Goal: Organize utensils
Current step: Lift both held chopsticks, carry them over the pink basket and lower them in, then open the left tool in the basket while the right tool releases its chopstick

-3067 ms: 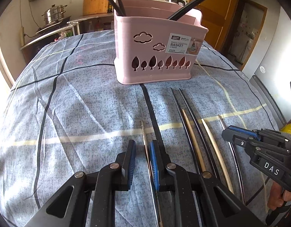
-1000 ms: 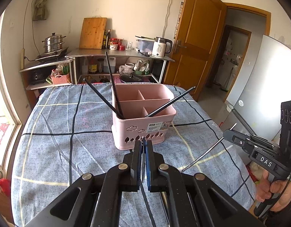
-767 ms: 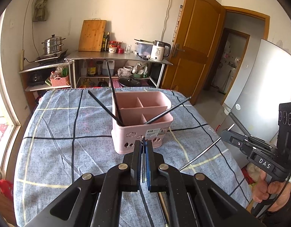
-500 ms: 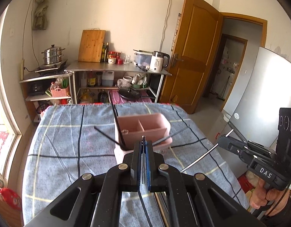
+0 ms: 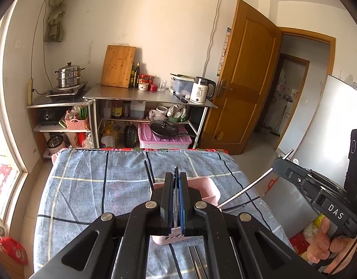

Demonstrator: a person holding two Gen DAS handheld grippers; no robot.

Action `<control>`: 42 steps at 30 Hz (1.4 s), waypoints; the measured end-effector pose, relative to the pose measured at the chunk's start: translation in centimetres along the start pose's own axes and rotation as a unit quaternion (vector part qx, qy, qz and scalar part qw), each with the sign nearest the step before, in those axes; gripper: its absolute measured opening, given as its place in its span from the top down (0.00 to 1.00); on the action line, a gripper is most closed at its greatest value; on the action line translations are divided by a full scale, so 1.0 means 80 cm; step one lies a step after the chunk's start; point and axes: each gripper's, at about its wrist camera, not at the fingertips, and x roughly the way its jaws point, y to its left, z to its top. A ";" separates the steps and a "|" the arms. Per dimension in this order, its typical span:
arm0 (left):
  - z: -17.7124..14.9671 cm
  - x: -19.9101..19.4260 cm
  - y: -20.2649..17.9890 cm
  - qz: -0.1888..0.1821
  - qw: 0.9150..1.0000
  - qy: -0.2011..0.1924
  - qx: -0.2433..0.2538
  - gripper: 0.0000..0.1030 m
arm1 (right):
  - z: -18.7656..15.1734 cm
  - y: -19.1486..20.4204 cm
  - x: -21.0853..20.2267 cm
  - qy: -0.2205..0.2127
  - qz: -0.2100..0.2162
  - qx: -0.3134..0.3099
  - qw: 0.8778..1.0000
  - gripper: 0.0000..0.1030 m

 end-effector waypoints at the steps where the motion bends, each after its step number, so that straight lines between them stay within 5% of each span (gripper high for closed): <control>1: 0.001 0.005 0.002 0.000 1.000 0.002 -0.002 0.97 | -0.001 -0.003 0.004 0.002 0.000 0.002 1.000 0.96; 22: -0.042 0.122 0.031 0.010 0.997 0.076 -0.012 0.96 | -0.054 -0.045 0.125 0.108 -0.008 0.033 0.994 0.96; 33: -0.047 0.124 0.026 0.036 0.997 0.072 0.006 0.95 | -0.064 -0.046 0.137 0.136 -0.004 0.028 0.990 0.95; 42: -0.044 0.080 0.022 0.043 0.998 0.035 0.006 0.89 | -0.051 -0.049 0.099 0.105 -0.009 0.030 0.994 0.91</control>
